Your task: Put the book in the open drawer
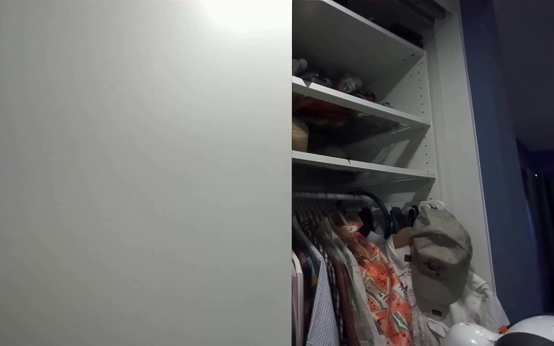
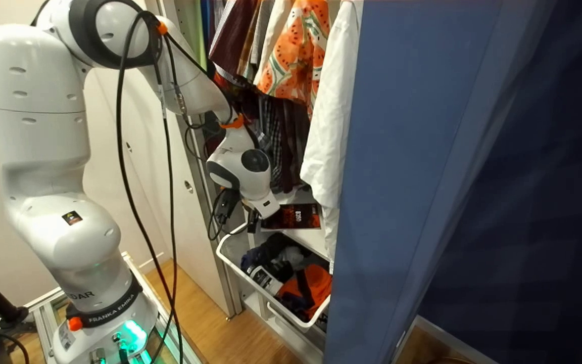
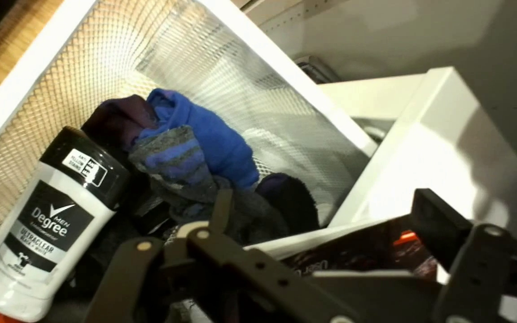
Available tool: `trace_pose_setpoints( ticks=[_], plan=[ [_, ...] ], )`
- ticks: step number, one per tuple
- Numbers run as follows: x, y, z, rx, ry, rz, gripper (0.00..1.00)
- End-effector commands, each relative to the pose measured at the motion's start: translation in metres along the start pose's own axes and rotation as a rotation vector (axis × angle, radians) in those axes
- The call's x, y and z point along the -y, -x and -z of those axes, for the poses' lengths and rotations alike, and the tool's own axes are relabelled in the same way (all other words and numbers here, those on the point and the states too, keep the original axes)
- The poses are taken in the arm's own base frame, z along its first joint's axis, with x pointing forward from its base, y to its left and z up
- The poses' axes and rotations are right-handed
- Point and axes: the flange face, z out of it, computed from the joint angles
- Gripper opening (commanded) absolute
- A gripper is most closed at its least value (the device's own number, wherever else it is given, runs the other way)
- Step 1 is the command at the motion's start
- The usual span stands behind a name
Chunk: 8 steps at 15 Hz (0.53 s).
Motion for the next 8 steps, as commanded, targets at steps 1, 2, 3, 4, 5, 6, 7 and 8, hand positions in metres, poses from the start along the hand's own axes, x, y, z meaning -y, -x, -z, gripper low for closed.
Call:
trace_pose_setpoints(
  ticks=[1, 2, 3, 4, 5, 6, 7, 8],
  plan=[
    [-0.032, 0.01, 0.031, 0.125, -0.092, 0.077, 1.0],
    [-0.048, 0.005, 0.029, 0.139, -0.051, 0.048, 1.0],
    [-0.061, -0.001, 0.027, 0.124, -0.018, 0.02, 1.0],
    [-0.072, -0.008, 0.022, 0.065, 0.009, -0.01, 1.0],
    [-0.081, -0.015, 0.02, -0.007, 0.024, -0.079, 1.0],
    [-0.086, -0.022, 0.019, -0.052, 0.022, -0.13, 1.0],
    [-0.086, -0.025, 0.016, -0.087, 0.005, -0.188, 1.0],
    [-0.085, -0.027, 0.013, -0.107, -0.01, -0.231, 1.0]
  ],
)
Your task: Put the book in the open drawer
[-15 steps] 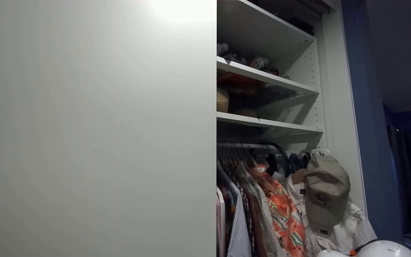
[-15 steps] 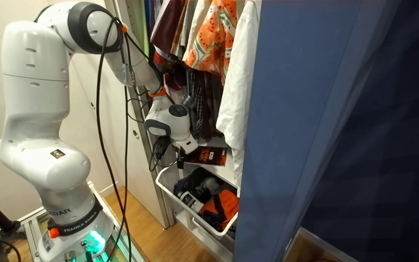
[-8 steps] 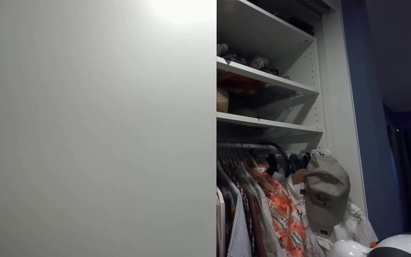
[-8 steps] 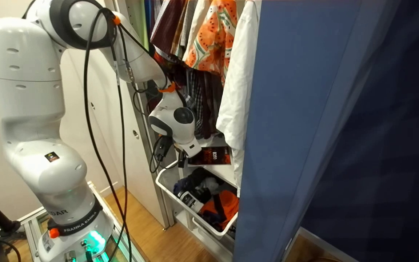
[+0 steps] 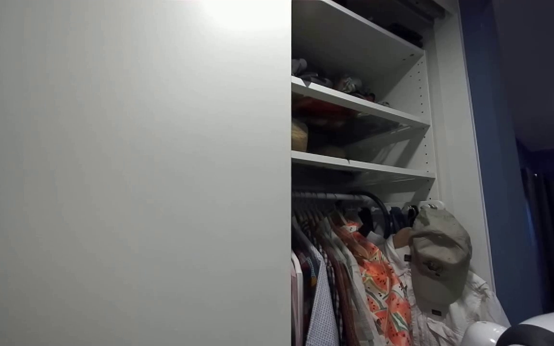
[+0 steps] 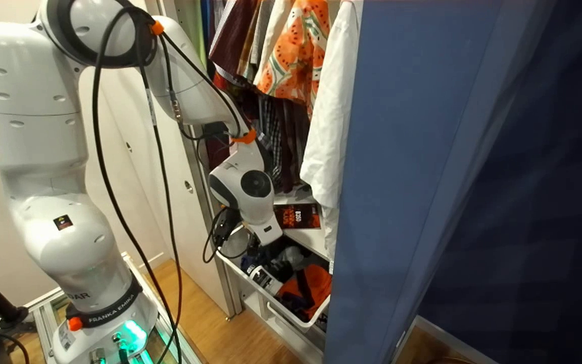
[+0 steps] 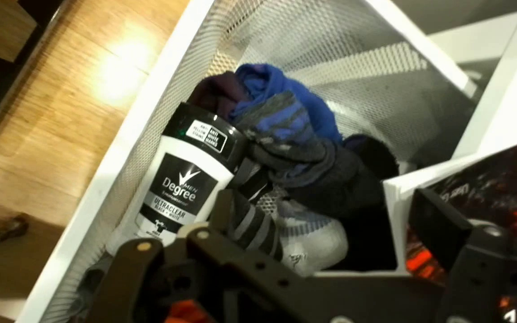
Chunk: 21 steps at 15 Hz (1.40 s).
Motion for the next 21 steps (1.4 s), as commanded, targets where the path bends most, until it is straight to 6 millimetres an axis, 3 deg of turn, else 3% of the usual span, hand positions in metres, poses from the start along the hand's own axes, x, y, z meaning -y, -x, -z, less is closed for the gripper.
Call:
trace_pose_setpoints(
  ticks=[1, 5, 10, 14, 15, 16, 18, 21],
  plan=[
    [0.004, -0.01, -0.016, -0.074, -0.035, -0.119, 1.0],
    [0.009, -0.012, -0.017, -0.063, -0.083, -0.087, 1.0],
    [-0.005, -0.002, 0.011, -0.092, -0.095, 0.13, 1.0],
    [-0.005, -0.017, 0.025, -0.128, -0.215, 0.144, 1.0],
    [-0.003, -0.02, 0.026, -0.111, -0.271, 0.102, 1.0],
    [-0.003, -0.016, 0.014, -0.103, -0.173, 0.125, 1.0],
    [-0.004, -0.022, 0.02, -0.099, -0.226, 0.109, 1.0],
    [0.006, -0.025, -0.002, -0.044, -0.283, 0.125, 1.0]
  ],
)
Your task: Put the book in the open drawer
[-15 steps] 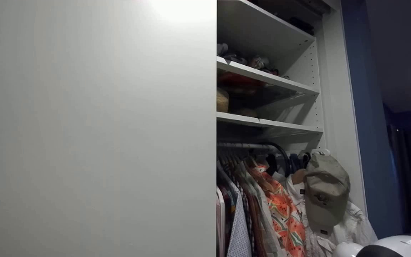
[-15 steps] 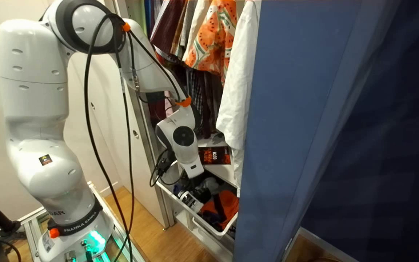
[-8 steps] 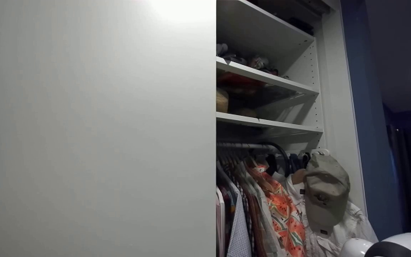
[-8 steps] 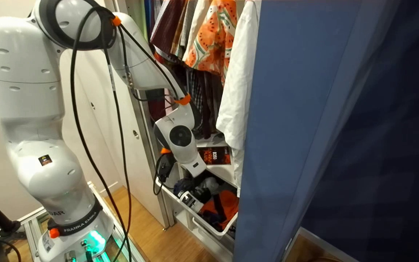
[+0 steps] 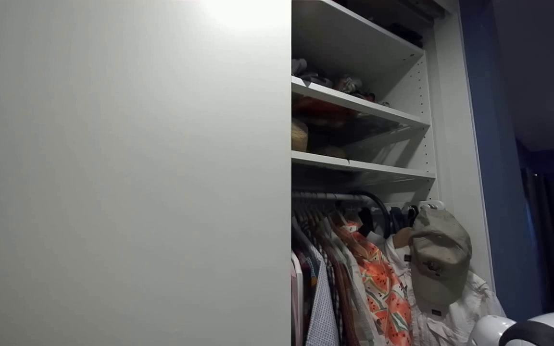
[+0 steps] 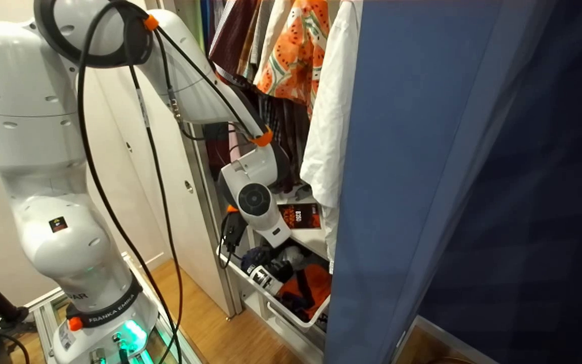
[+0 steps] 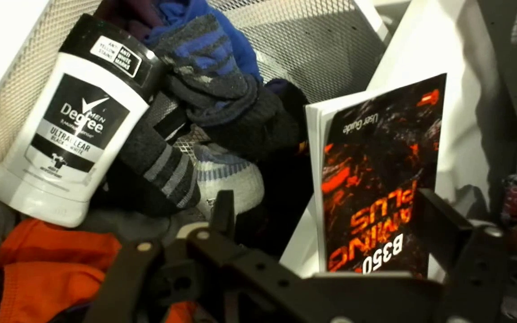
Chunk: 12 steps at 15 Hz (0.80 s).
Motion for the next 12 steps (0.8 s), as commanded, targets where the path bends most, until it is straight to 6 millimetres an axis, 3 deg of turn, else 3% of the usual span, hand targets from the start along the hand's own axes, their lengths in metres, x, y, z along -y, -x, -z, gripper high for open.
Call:
trace_pose_setpoints(
  ticks=[1, 5, 7, 12],
  plan=[
    [0.005, -0.004, -0.027, 0.061, -0.06, 0.002, 1.0],
    [0.005, -0.01, -0.05, 0.093, -0.069, -0.011, 1.0],
    [0.003, -0.014, -0.059, 0.102, -0.063, -0.016, 0.74],
    [0.003, -0.021, -0.07, 0.114, -0.043, -0.033, 0.39]
  ],
)
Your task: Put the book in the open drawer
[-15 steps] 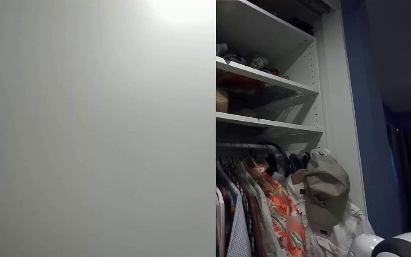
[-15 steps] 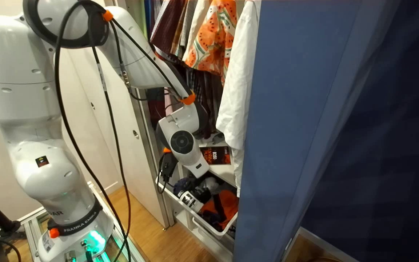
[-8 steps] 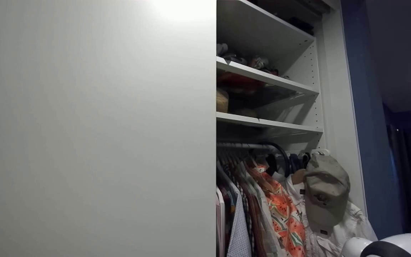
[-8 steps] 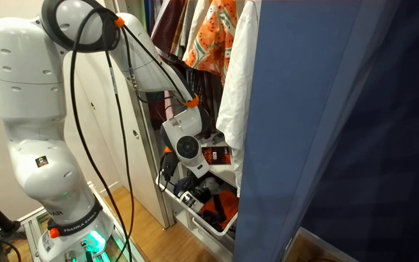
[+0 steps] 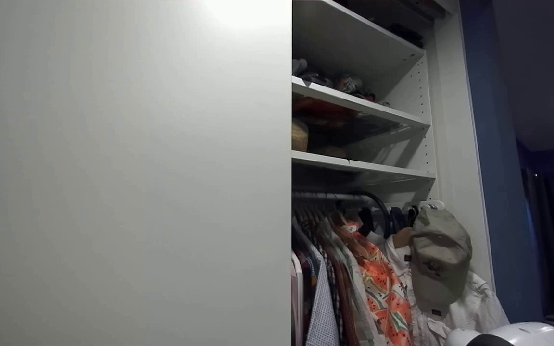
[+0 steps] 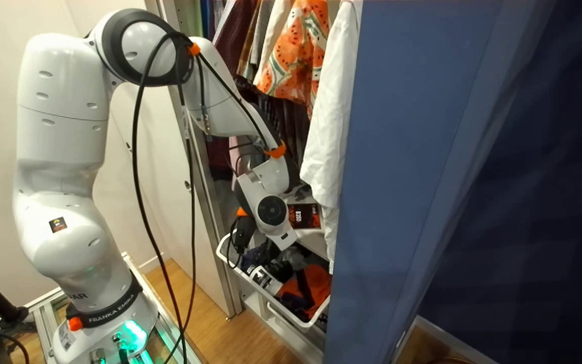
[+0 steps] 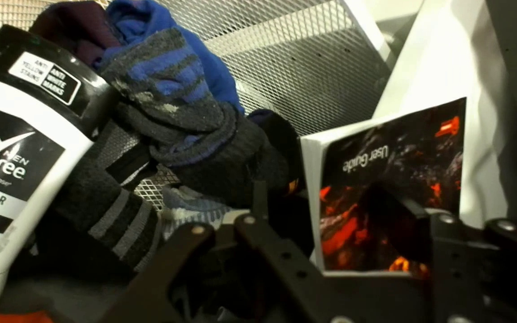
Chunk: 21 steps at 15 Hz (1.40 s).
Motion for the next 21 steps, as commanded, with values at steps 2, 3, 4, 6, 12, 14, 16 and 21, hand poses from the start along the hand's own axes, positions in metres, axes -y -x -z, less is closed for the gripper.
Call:
trace_pose_setpoints(
  ticks=[2, 3, 4, 6, 12, 14, 16, 21],
  plan=[
    [0.004, -0.007, -0.006, 0.007, -0.012, -0.025, 0.25],
    [0.006, -0.007, -0.005, 0.005, -0.016, -0.027, 0.19],
    [0.007, -0.007, -0.004, 0.005, -0.022, -0.026, 0.11],
    [0.009, -0.006, 0.0, -0.001, -0.031, -0.028, 0.0],
    [0.01, 0.03, 0.055, 0.035, -0.058, 0.03, 0.02],
    [0.006, 0.041, 0.081, 0.026, -0.072, 0.043, 0.02],
    [0.0, 0.048, 0.109, -0.002, -0.077, 0.036, 0.02],
    [-0.004, 0.026, 0.164, -0.065, -0.106, -0.042, 0.02]
  ],
)
